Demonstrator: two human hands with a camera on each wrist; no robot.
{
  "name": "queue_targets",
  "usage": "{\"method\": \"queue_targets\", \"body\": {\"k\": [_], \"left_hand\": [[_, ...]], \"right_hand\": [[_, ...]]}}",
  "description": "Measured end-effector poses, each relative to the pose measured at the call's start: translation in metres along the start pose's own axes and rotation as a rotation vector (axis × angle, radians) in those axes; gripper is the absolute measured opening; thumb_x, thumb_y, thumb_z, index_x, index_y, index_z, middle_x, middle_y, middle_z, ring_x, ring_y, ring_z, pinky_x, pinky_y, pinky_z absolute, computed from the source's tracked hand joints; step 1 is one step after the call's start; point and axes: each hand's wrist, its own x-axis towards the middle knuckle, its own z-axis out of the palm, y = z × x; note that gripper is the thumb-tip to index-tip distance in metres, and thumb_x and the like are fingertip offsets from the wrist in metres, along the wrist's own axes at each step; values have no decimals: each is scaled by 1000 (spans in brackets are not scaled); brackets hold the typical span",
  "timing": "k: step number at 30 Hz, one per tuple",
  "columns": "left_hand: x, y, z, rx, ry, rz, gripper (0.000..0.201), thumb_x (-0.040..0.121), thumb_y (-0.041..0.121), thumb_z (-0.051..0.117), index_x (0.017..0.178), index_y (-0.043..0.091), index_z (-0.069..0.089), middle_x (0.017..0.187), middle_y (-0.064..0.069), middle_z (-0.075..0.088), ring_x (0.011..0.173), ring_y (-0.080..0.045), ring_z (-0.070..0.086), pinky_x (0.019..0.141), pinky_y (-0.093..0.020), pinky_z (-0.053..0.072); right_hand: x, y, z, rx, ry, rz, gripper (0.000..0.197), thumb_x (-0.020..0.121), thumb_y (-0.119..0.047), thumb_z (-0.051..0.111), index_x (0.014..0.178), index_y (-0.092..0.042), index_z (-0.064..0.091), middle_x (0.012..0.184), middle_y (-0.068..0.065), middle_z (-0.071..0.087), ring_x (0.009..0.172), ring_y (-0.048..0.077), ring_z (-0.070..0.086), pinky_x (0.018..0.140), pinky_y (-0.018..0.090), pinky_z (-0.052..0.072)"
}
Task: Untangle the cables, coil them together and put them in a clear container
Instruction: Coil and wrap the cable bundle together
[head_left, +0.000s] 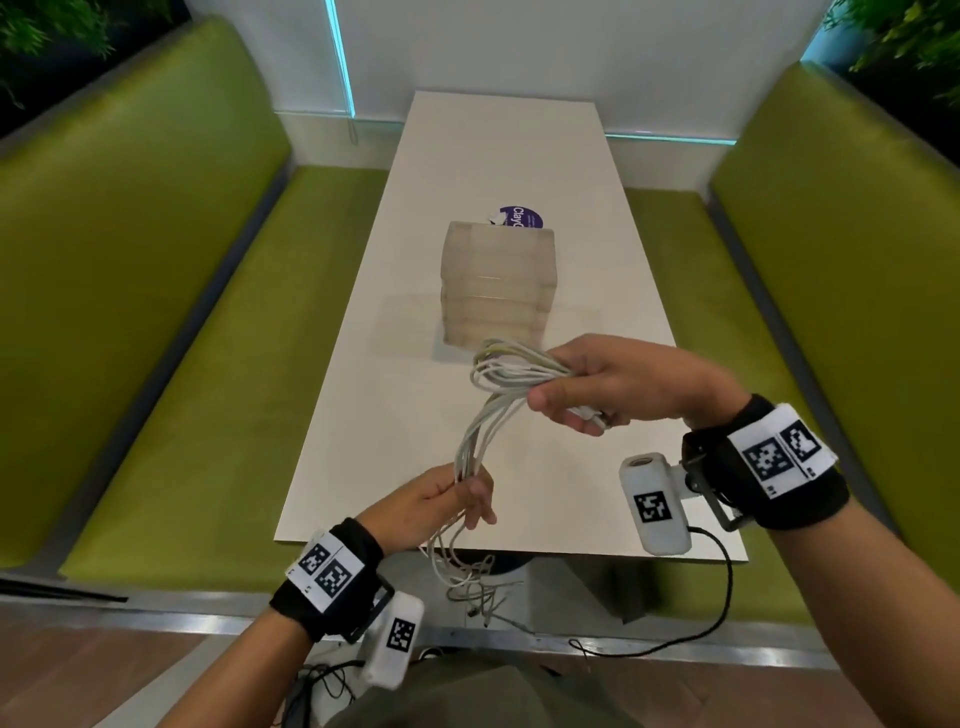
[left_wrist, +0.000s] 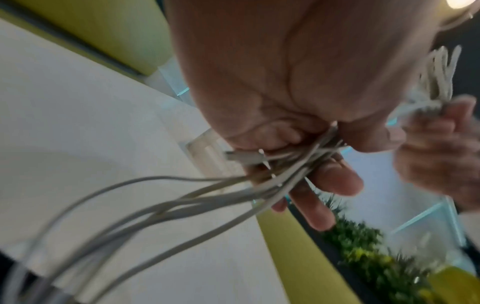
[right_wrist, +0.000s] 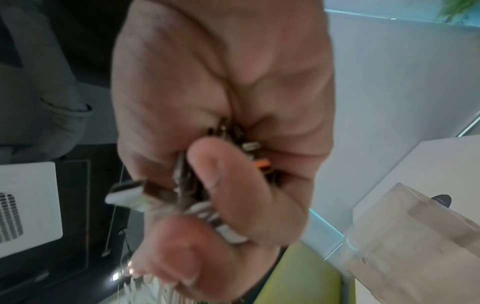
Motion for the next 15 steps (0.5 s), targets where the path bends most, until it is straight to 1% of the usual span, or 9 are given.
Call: {"method": "queue_targets", "body": {"k": [3,4,6,7,9,10,12,14,15], "left_hand": [[-2,-9,3,100,-29,-51,43,90,52,37,87,12,54,75,-1,60,86,-21,65,82,-26,44],[-3,-10,3,108,-51,-52,45,91,54,38,93,12,55,82,1,63,93,-19,64,85,-26,43],[-4,-9,-6,140,-46,-41,54,85,67,45,116,23,52,116,7,62,115,-9,54,96,-27,40],[-6,-4,-12,147,-3,-17,68,77,75,49,128,30,44,133,9,53,127,-6,45,104,-29,36],[-4,12,-25,94,103,83,94,65,81,56,140,31,30,149,8,36,140,-7,28,114,-32,24],[-1,24,-28,65,129,140,99,64,78,59,142,27,28,150,6,35,142,-9,27,115,-31,22],[5,48,-23,50,143,192,85,71,65,66,138,24,34,140,3,50,132,-13,44,110,-30,33],[13,61,-10,73,166,170,46,81,47,65,120,27,51,96,1,71,94,-21,67,85,-36,51],[14,60,-5,63,195,161,29,83,44,60,107,28,57,70,1,68,71,-23,67,70,-34,52]], "right_hand": [[-3,-1,0,40,26,-8,31,94,-28,52,69,-10,51,58,14,50,49,26,39,41,25,33],[-3,0,1,50,26,-7,31,95,-28,52,71,-7,51,59,16,50,49,27,39,41,26,33],[-4,3,2,60,15,0,34,95,-27,51,73,-1,51,58,16,50,47,27,39,41,26,34],[-4,5,3,61,3,4,33,96,-26,51,71,-3,51,56,13,50,45,25,39,41,26,34],[-3,7,5,62,-34,8,32,96,-26,51,67,-14,53,53,4,51,42,17,40,40,23,34],[-1,8,8,58,-52,6,32,96,-27,52,65,-18,53,52,0,52,41,15,40,40,23,34],[3,7,13,38,-71,-8,31,96,-27,52,65,-19,54,52,-2,52,41,13,42,41,23,35],[5,5,14,63,-57,-31,28,96,-25,52,71,-12,56,55,2,52,43,16,44,40,22,35],[5,4,14,92,-32,-42,27,96,-25,51,74,-10,57,57,6,52,46,21,44,39,22,34]]}}
